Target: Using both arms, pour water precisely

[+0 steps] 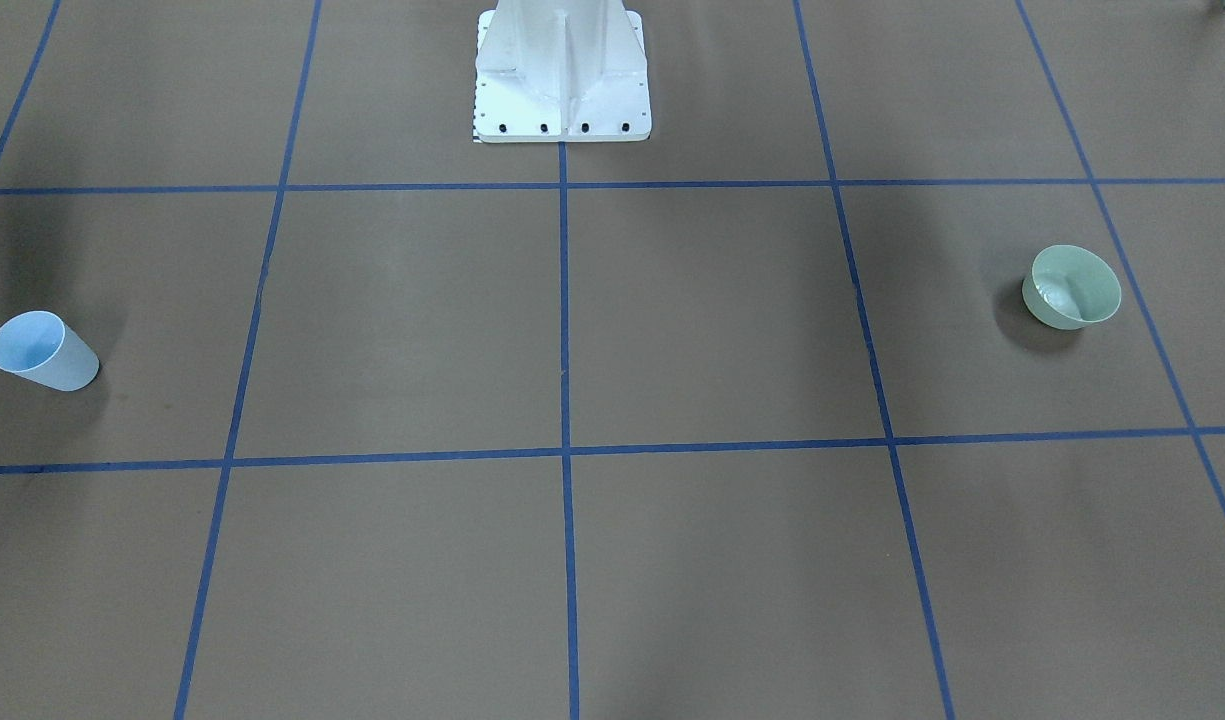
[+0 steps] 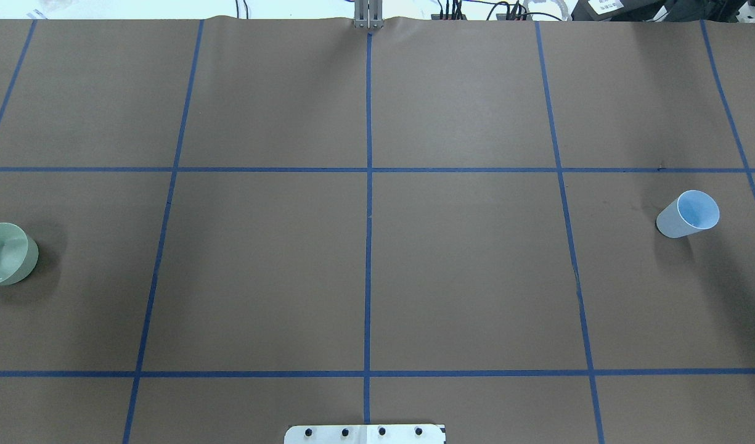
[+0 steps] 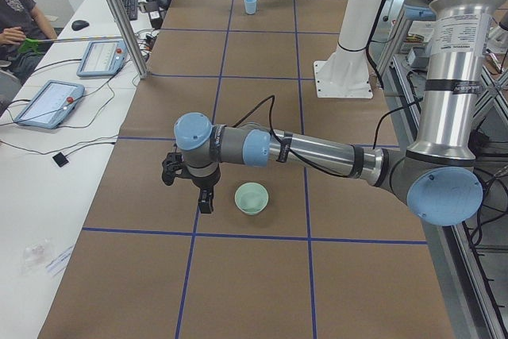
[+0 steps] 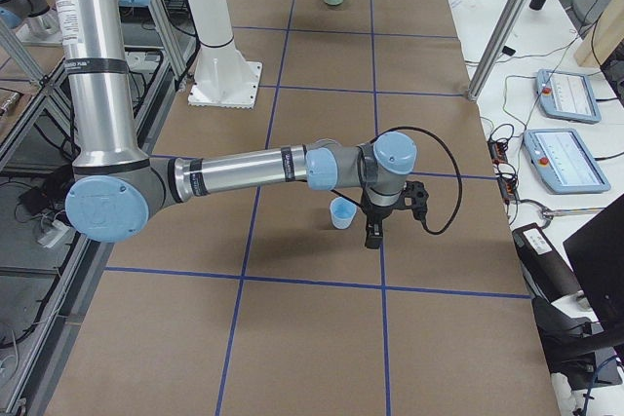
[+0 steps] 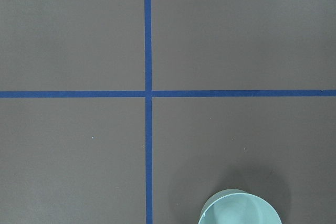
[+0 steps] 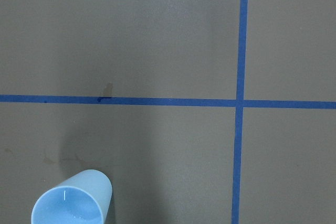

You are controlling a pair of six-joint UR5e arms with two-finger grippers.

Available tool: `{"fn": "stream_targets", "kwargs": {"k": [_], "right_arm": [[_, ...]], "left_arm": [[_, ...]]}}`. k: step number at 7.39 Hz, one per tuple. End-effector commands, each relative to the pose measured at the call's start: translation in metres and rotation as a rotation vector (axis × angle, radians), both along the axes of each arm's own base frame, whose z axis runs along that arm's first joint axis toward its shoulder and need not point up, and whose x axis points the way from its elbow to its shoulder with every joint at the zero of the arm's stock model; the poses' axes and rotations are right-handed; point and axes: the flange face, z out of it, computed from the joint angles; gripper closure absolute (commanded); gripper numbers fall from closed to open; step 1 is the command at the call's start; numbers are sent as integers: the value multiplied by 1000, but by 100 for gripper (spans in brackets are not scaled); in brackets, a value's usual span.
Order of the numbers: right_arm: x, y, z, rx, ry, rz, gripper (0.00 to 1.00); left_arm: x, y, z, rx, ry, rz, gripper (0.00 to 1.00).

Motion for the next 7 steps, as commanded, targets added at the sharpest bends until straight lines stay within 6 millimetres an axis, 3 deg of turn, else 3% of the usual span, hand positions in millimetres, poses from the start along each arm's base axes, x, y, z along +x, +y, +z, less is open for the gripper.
{"fn": "stream_targets", "kwargs": {"k": [1,7], "right_arm": [[2,0,-1,2,0,3,1],[2,0,-2,5,-1,3,1]], "left_arm": [[0,0,-1,4,0,2,0],[0,5,4,3,-7,0,0]]}}
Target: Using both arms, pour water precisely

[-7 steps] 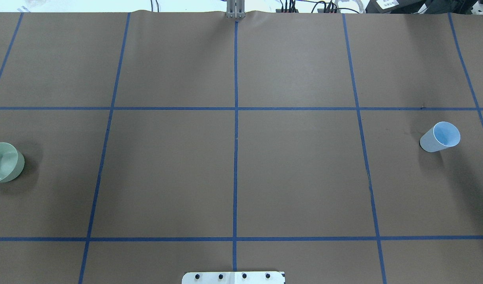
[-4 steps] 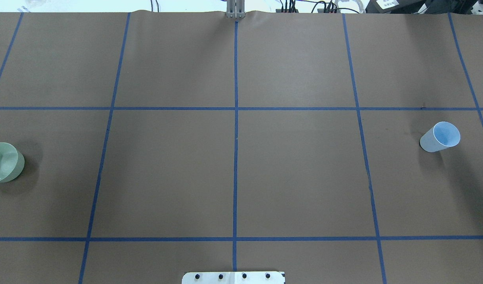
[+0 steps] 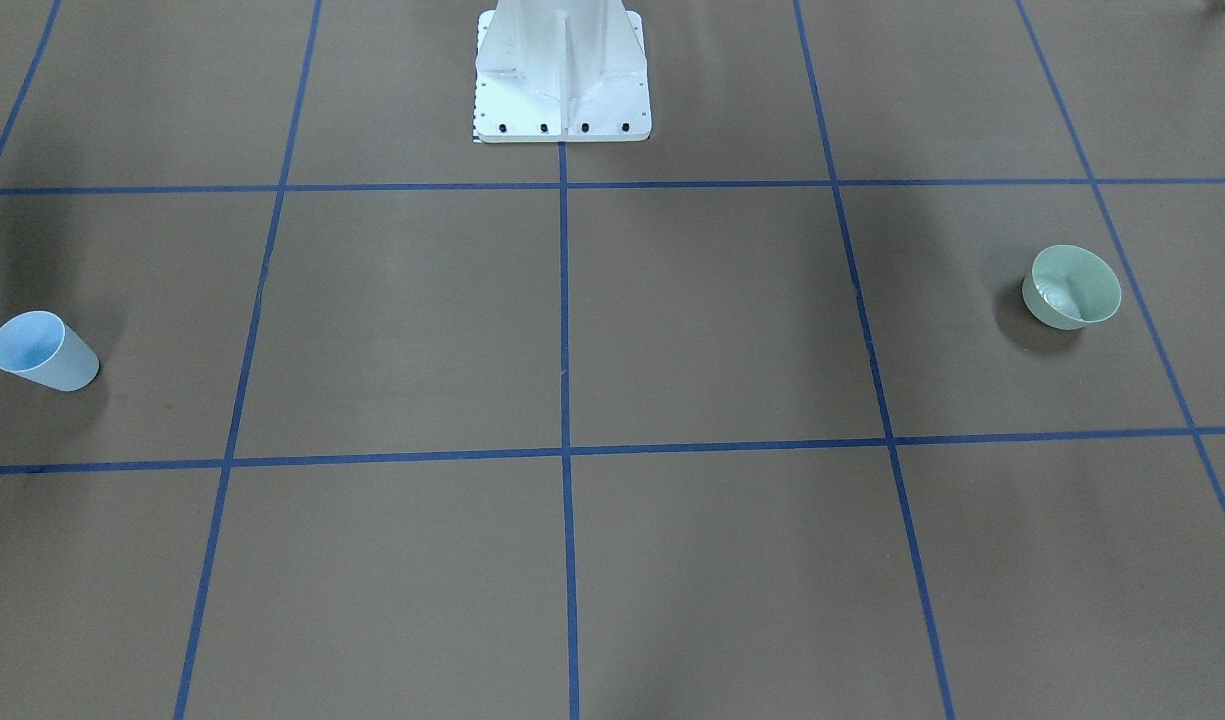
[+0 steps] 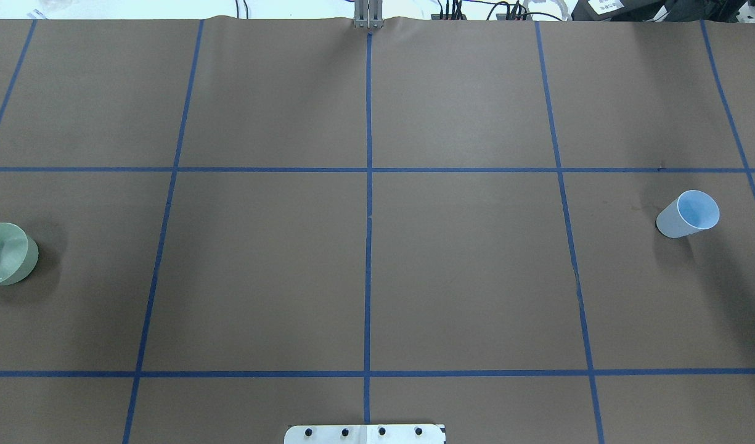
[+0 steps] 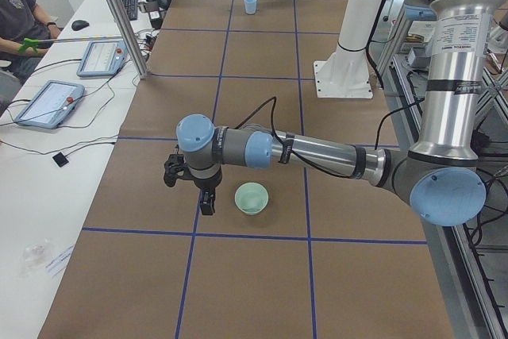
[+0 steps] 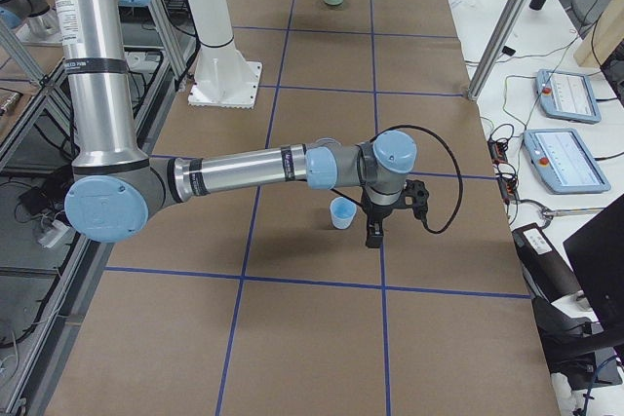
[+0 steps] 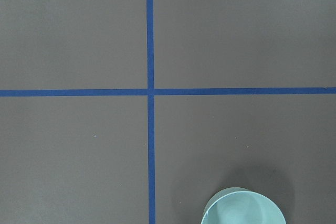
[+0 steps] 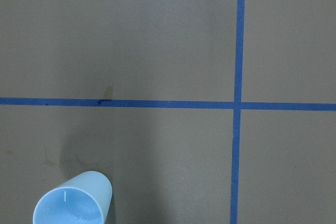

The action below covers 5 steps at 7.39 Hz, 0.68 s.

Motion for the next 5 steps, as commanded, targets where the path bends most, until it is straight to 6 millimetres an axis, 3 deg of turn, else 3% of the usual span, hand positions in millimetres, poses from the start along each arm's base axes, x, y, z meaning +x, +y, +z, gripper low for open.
{"fn": "stream_targets", "kwargs": {"k": [1,5], "right_arm": [[0,0,0,0,0,0,1],[0,1,0,0,1,0,1]], "left_arm": [[0,0,0,-1,-1,-2,0],[0,1,3,-13,6,-4,0]]}}
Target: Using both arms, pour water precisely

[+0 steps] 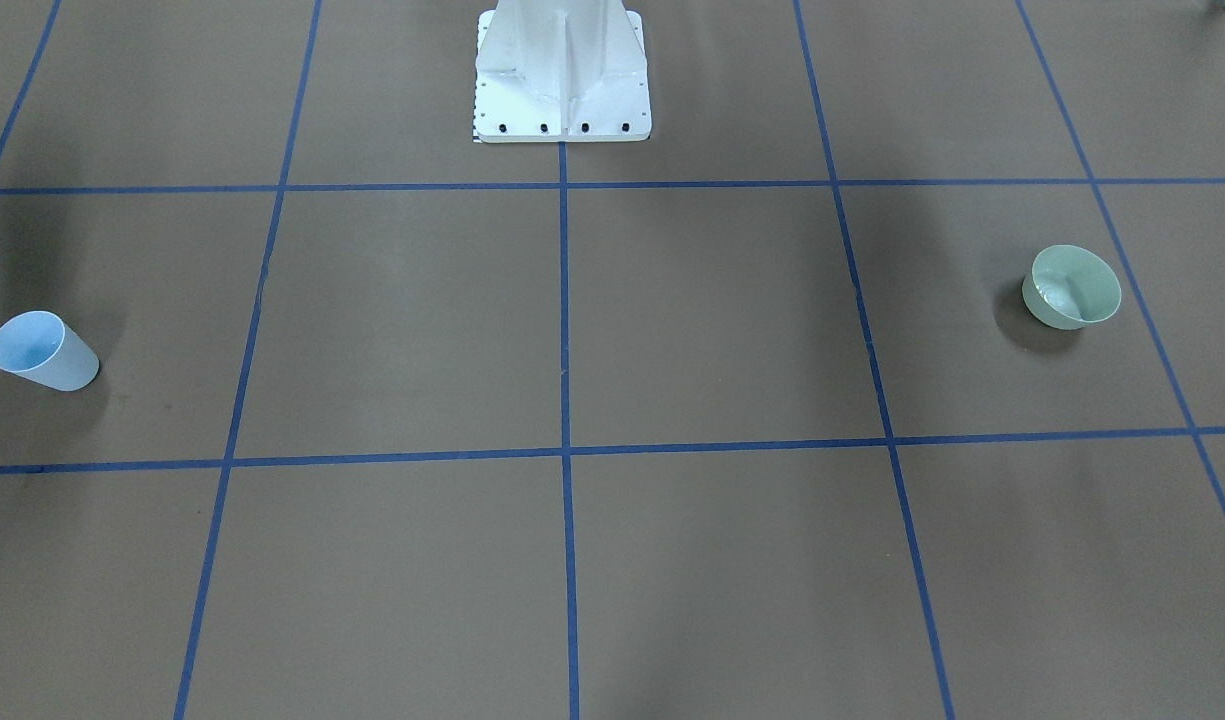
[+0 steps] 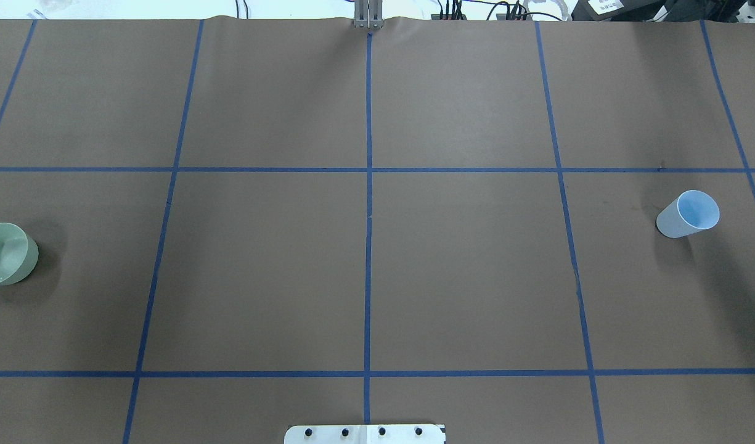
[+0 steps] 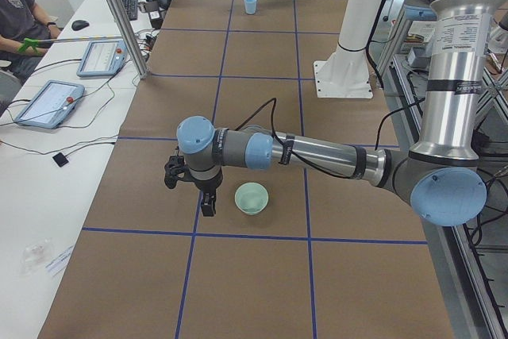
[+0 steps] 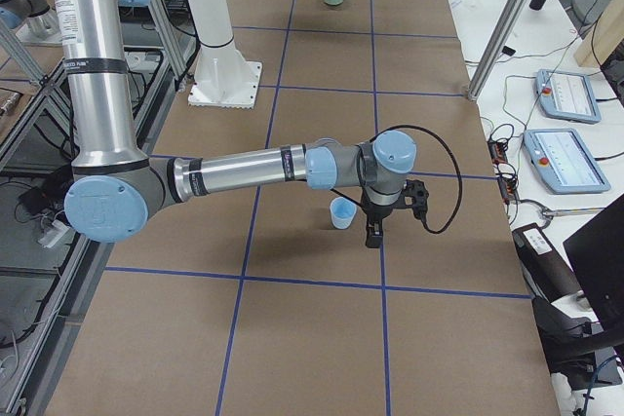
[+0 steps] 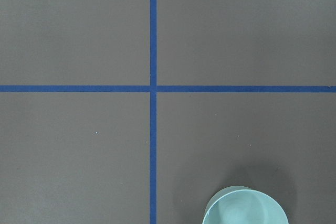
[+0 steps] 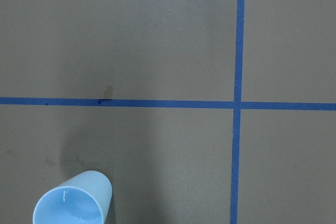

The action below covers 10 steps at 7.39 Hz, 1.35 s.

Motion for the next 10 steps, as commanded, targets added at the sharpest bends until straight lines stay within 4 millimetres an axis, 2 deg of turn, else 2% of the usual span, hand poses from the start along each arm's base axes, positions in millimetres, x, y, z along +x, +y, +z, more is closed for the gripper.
{"fn": "stream_targets", "kwargs": {"k": [1,4,8,10], "right_arm": [[0,1,1,-1,1,0,1],[0,0,-1,3,1,0,1],[0,0,-2,6,-1,0,1],[0,0,-5,11,-2,0,1]], "left_arm": [[0,0,0,0,1,0,0],[0,-1,-5,12,-2,0,0],[2,7,9,-10,0,7,0],[12,3,26,-20,5,-42,0]]}}
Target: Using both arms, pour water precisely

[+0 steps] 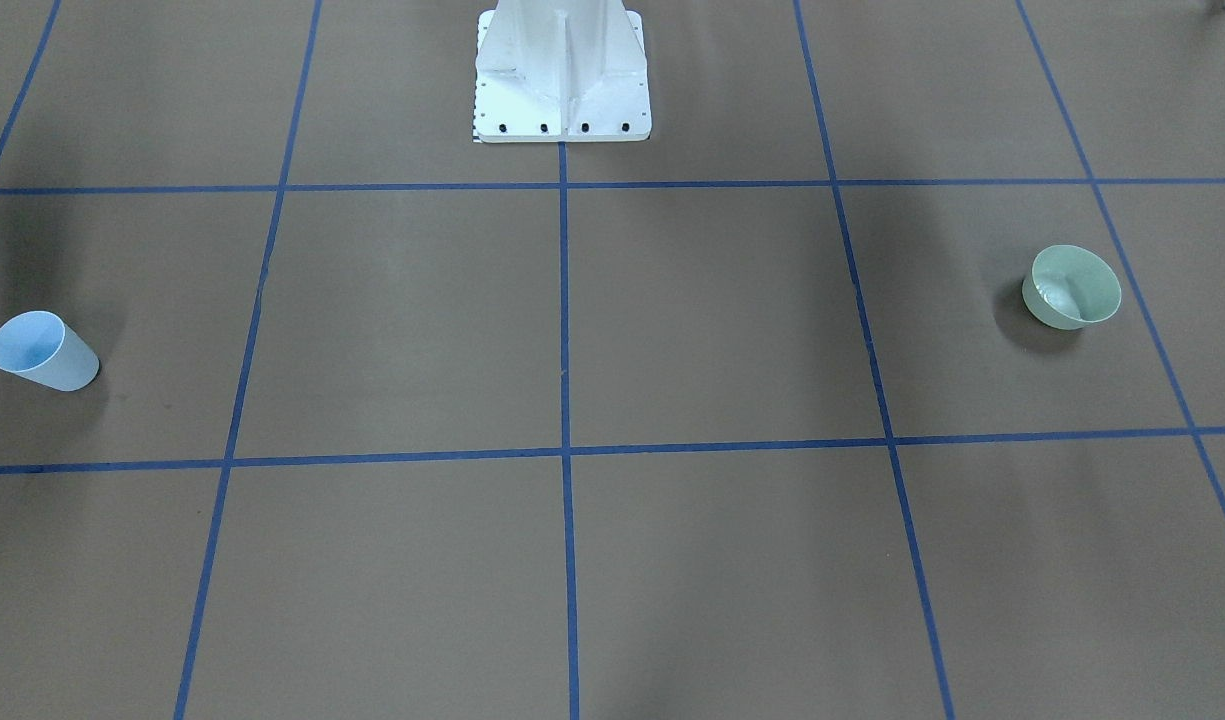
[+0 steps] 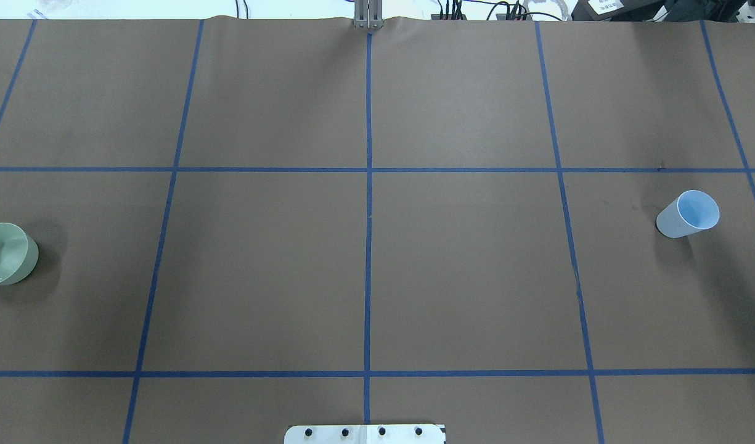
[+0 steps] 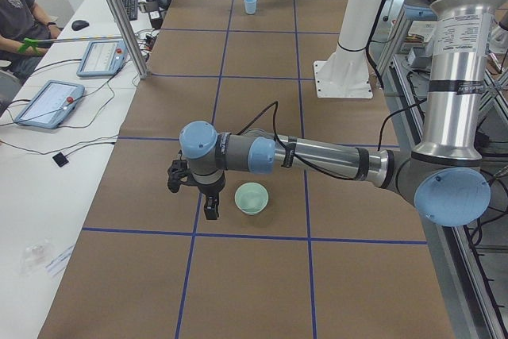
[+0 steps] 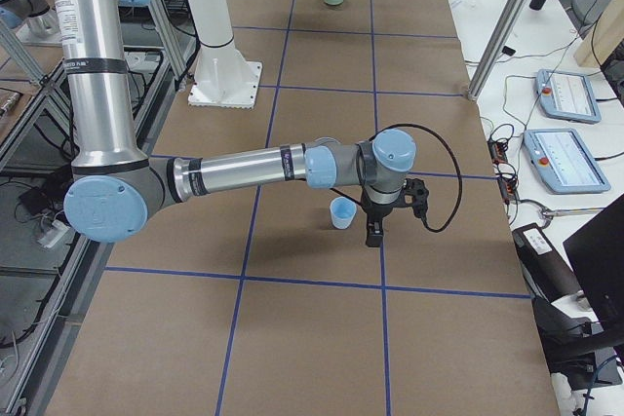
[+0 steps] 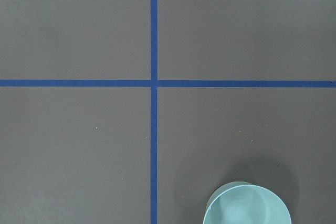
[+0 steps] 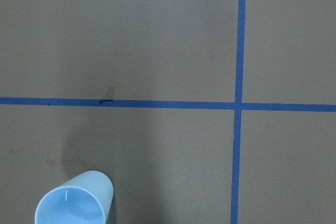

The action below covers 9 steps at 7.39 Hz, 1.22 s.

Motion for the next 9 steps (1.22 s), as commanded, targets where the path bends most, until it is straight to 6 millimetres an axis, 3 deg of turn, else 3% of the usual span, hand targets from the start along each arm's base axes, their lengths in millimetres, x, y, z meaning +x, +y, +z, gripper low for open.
{"fn": "stream_targets", "kwargs": {"k": [1,2,3,5,7,9], "right_arm": [[0,0,-3,6,-2,0,1],[0,1,-4,7,-2,0,1],[0,1,-4,8,-2,-1,1],[0,1,-4,9,-2,0,1],[0,1,-4,9,-2,0,1],[0,1,-4,9,-2,0,1]], "left_arm": [[40,6,27,3,9,-25,0],[53,11,46,19,19,-26,0],[83,14,53,-12,21,-10,0],[99,24,61,-42,19,11,0],[129,36,71,-91,8,49,0],[142,40,78,-117,0,63,1]]}}
